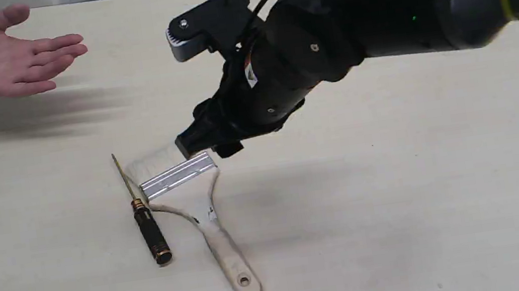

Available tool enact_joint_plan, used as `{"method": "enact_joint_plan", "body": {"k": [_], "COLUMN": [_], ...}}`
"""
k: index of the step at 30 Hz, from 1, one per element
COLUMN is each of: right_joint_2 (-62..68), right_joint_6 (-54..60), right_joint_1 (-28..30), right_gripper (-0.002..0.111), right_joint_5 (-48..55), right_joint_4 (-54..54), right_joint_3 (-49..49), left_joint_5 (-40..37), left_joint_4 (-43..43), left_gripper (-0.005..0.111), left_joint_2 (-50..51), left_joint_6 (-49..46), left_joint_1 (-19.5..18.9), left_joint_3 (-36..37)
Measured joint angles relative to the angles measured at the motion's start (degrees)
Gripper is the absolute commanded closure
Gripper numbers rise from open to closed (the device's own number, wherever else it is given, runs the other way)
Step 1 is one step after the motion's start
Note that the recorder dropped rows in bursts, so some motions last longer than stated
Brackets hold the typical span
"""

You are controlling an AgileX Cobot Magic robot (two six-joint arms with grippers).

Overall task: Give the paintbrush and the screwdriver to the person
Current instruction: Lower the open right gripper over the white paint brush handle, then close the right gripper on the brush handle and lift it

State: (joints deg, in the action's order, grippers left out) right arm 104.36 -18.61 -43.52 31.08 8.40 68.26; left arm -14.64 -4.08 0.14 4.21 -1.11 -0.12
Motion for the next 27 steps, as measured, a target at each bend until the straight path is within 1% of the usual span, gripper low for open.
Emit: {"method": "enact_joint_plan", "body": {"k": [8, 14, 21, 27], "right_joint_2": [3.86, 7.90, 11.23, 11.50], "right_joint_6": [1.81, 1.89, 1.89, 2.27], "right_joint_1": [-5.68, -5.89, -5.89, -5.89], "right_gripper": [0.047, 0.047, 0.047, 0.053], "right_joint_5": [0.70, 2.06, 3.20, 3.49], "right_joint_4": [-0.24, -2.48, -4.60, -6.49], "right_joint_3": [1.86, 4.28, 4.43, 4.43], "left_joint_5": [0.00, 0.00, 0.00, 0.00], "left_joint_4": [0.00, 0.00, 0.00, 0.00], "left_gripper": [0.107, 0.107, 0.107, 0.107], "left_joint_2": [0.00, 0.00, 0.00, 0.00], "left_joint_6": [0.00, 0.00, 0.00, 0.00], "left_joint_1": [0.00, 0.00, 0.00, 0.00], "left_joint_3": [0.00, 0.00, 0.00, 0.00]}}
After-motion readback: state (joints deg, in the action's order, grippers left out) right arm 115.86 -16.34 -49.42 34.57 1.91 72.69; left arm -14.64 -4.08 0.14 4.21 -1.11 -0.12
